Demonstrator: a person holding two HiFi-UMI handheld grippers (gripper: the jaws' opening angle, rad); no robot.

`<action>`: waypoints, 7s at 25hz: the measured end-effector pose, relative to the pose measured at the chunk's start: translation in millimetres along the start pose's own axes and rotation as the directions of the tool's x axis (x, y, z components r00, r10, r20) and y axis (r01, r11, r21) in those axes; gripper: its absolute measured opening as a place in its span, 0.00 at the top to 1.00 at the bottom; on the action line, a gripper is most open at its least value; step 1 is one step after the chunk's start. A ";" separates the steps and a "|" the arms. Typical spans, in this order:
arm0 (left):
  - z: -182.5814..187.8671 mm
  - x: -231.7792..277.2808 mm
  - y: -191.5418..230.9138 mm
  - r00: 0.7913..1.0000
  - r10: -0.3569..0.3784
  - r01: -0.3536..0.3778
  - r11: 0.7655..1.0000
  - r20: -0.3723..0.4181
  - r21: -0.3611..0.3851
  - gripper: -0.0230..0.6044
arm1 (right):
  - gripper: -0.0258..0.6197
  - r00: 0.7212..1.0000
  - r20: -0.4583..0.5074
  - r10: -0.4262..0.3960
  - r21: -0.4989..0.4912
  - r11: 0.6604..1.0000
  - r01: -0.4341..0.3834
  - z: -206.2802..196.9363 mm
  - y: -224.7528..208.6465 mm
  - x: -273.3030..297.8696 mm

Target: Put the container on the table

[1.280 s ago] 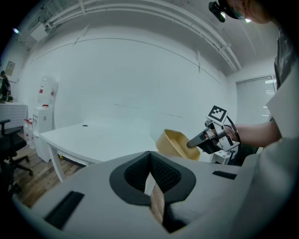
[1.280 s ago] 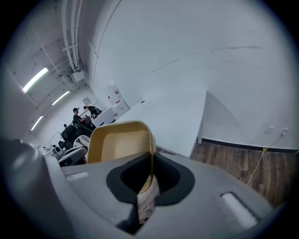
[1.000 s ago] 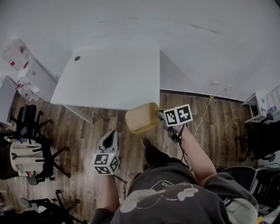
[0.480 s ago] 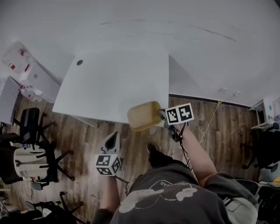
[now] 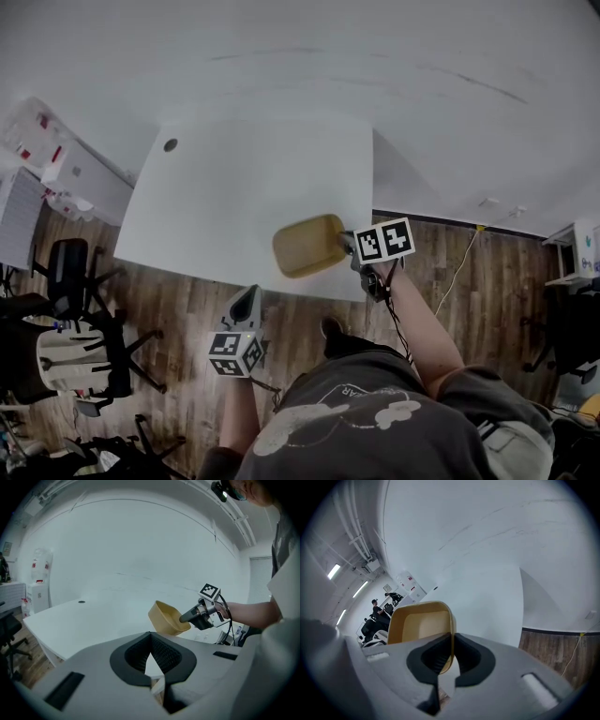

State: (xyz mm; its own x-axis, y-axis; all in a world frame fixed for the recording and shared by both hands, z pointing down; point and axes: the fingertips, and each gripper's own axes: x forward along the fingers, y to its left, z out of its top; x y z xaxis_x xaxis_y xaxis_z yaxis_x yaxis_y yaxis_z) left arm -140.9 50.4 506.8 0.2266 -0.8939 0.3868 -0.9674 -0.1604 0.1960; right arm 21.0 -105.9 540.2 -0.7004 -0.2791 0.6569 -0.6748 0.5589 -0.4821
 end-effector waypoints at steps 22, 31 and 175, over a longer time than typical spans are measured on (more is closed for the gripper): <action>53.5 79.2 46.0 0.993 0.114 -0.115 0.993 -0.039 -0.007 0.97 | 0.94 0.995 -0.055 0.082 0.006 0.997 -0.082 85.5 -47.4 74.9; 53.4 122.3 58.9 0.996 0.014 -0.013 1.000 -0.087 0.014 0.97 | 0.94 0.999 -0.038 0.024 0.058 0.998 -0.022 92.3 -70.4 83.7; 93.3 163.9 24.4 0.991 -0.129 0.132 0.988 -0.045 0.074 0.97 | 0.96 0.998 0.061 0.014 -0.039 0.999 -0.012 92.8 -17.0 59.3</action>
State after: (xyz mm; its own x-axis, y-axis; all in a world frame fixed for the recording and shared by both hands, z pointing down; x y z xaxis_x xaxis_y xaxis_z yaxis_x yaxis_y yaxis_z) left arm -138.0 -139.1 490.8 0.3546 -0.8459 0.3985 -0.9346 -0.3078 0.1781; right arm -30.7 -204.4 533.5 -0.7228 -0.3184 0.6134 -0.6568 0.5924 -0.4665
